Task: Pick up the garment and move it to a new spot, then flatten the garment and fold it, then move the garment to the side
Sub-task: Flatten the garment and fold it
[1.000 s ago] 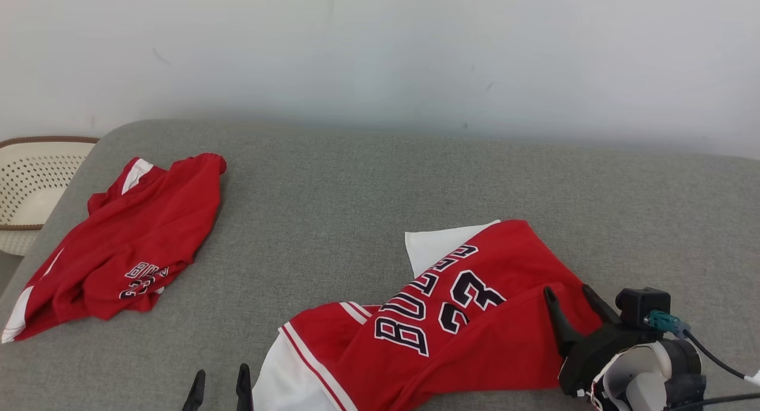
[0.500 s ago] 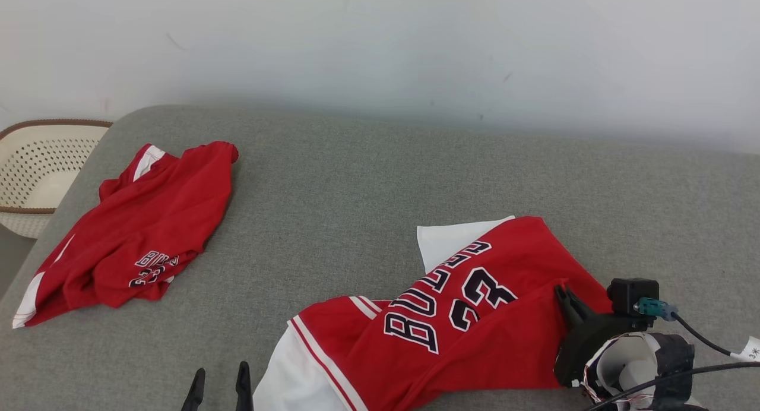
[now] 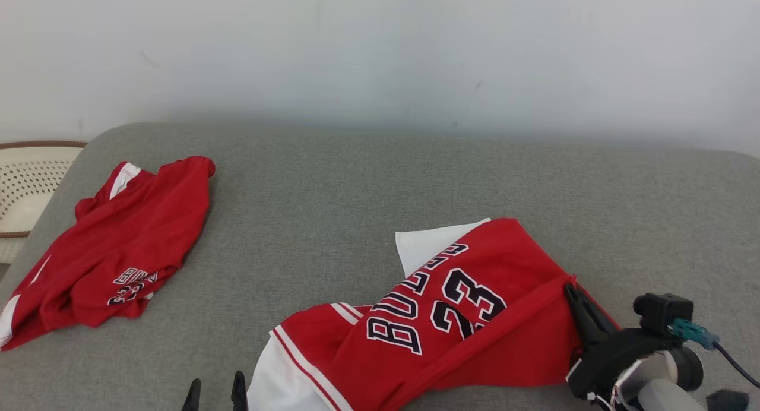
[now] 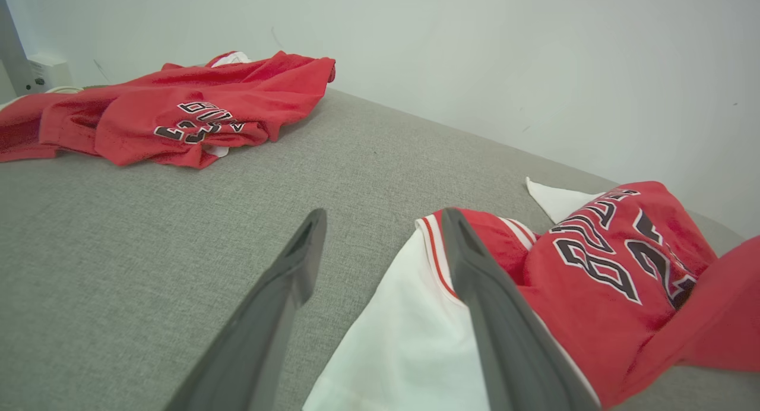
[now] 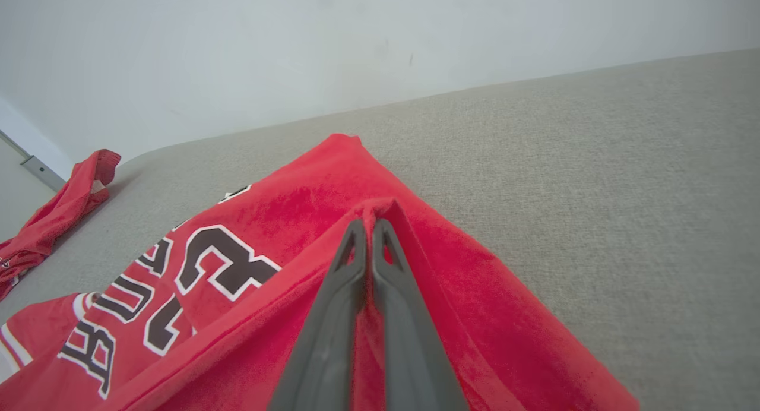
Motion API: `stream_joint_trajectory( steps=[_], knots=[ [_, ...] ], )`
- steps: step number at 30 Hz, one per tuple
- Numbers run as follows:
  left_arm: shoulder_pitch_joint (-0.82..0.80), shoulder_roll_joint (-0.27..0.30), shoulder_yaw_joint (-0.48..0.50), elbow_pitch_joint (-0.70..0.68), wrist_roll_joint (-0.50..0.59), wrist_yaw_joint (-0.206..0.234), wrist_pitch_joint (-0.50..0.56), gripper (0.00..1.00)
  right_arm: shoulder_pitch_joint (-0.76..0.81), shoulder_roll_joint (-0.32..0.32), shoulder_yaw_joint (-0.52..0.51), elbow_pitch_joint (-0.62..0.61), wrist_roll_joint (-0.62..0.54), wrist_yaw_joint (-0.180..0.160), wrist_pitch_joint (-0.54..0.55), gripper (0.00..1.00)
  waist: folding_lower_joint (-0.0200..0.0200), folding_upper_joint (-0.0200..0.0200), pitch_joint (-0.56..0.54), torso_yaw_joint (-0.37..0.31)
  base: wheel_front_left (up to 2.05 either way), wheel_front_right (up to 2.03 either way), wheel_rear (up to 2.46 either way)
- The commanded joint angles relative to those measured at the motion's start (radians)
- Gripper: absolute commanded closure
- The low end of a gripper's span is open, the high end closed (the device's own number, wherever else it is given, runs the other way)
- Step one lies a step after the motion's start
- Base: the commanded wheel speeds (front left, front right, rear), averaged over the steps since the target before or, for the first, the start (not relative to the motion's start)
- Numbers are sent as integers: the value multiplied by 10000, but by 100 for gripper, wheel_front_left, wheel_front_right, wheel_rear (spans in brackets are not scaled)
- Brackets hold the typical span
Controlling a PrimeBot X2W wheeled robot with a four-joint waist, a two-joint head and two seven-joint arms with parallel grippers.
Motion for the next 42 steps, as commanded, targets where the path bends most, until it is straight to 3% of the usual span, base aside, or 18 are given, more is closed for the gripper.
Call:
stream_joint_trajectory(
  steps=[1,8,9,10,11,22,30,42],
  knots=[
    [158,9,21,63,-38,33,-44,0,367,-272,104,-422,310,6,16,100,-1,0,-87,-188,0,0,0],
    [205,9,50,109,-78,47,-43,0,2576,-1570,60,-3531,1849,6,1133,100,-1,0,-128,-807,0,0,0],
    [192,12,47,122,-87,47,-44,0,2781,-1648,137,-3834,1996,6,1386,90,-1,0,-125,-864,0,0,0],
    [180,12,50,132,-91,48,-43,0,2923,-1760,235,-4153,2128,6,1609,58,-1,0,-121,-916,0,0,0],
    [163,12,46,148,-95,45,-44,0,3066,-1905,206,-4365,2262,5,1781,0,-1,0,-119,-957,0,0,0],
    [7,12,19,242,-83,2,-45,0,3701,-2309,-874,-5880,2283,6,1900,0,-1,0,-120,-1010,0,0,0],
    [0,12,41,192,-35,-19,-43,0,3057,-1321,-2264,-4013,218,6,2087,0,-1,0,-91,-825,0,0,0],
    [-62,10,43,203,63,-65,-45,0,1557,-465,-2323,-1245,-847,6,2169,0,-1,0,61,-534,0,0,0]
  ],
)
